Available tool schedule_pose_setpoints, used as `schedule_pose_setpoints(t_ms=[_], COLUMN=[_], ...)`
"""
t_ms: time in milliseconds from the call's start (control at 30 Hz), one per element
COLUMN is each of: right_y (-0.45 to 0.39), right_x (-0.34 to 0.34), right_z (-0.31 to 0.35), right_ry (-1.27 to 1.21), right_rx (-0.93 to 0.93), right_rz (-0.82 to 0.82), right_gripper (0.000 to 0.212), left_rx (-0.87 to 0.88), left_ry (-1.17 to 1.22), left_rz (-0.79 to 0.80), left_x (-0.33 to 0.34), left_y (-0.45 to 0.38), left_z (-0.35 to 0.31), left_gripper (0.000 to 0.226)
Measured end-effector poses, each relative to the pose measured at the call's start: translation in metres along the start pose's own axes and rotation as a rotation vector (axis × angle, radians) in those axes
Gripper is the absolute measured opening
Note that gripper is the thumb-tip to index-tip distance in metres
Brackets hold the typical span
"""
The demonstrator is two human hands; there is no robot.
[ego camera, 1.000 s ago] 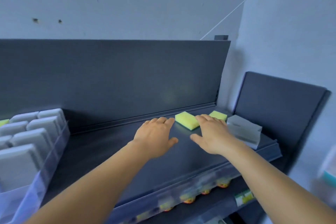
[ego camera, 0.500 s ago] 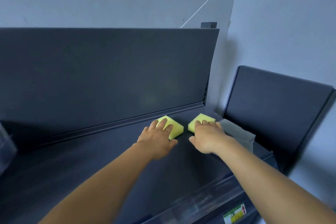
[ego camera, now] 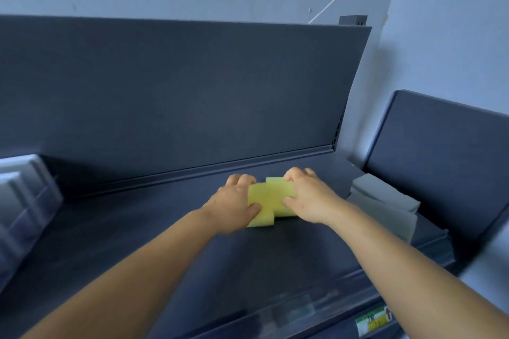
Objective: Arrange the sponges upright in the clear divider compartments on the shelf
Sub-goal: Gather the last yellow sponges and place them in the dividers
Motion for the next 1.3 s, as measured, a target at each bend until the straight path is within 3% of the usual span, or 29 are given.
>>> schedule_pose_setpoints(t_ms=[133,300,400,533,567,667,733,833,1300], right_y=[0.003,0.008,0.013,0.025,0.028,0.040,0.050,0.063,0.118], right_x=[0.012,0.021,0.020,0.013,0.010,-0.001,-0.007,-0.014,-0.001], right_z=[0.004,0.012,0.030,0.057,0.066,0.095,0.118,0.156,0.354], right_ry=[-0.145,-0.375,-0.447,-0.462,-0.453,-0.452,-0.430,-0.409,-0.416], right_rx=[0.080,0.041,-0.052,-0.137,-0.172,-0.260,-0.304,-0.360,-0.541], right_rz=[0.092,0.079,0.039,-0.055,-0.083,-0.151,-0.184,-0.232,-0.372], right_gripper=[0.087,0.098,0.087,0.052,0.045,0.033,0.033,0.036,0.031], left_rx=[-0.079,-0.100,-0.088,-0.124,-0.134,-0.133,-0.120,-0.096,-0.077], left_ry=[0.024,0.328,0.362,0.283,0.273,0.250,0.235,0.249,0.278], left_rz=[0.046,-0.021,-0.085,-0.183,-0.202,-0.267,-0.318,-0.412,-0.645], left_x=[0.005,-0.008,-0.020,-0.039,-0.045,-0.066,-0.082,-0.112,-0.218], left_y=[0.012,0.031,0.055,0.086,0.093,0.116,0.134,0.165,0.297], left_z=[0.016,0.037,0.043,0.057,0.061,0.073,0.081,0.098,0.237], left_gripper=[0.075,0.088,0.087,0.080,0.073,0.025,0.018,0.035,0.028])
Point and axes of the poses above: each hand's wrist, its own y-axis away from the middle knuckle, its own x-axis out of the palm, z = x × y, the point moved 9 cm from there along -y, towards the middle knuckle, and after that the axes turned 12 degrees about -x, right-handed, at the moved point
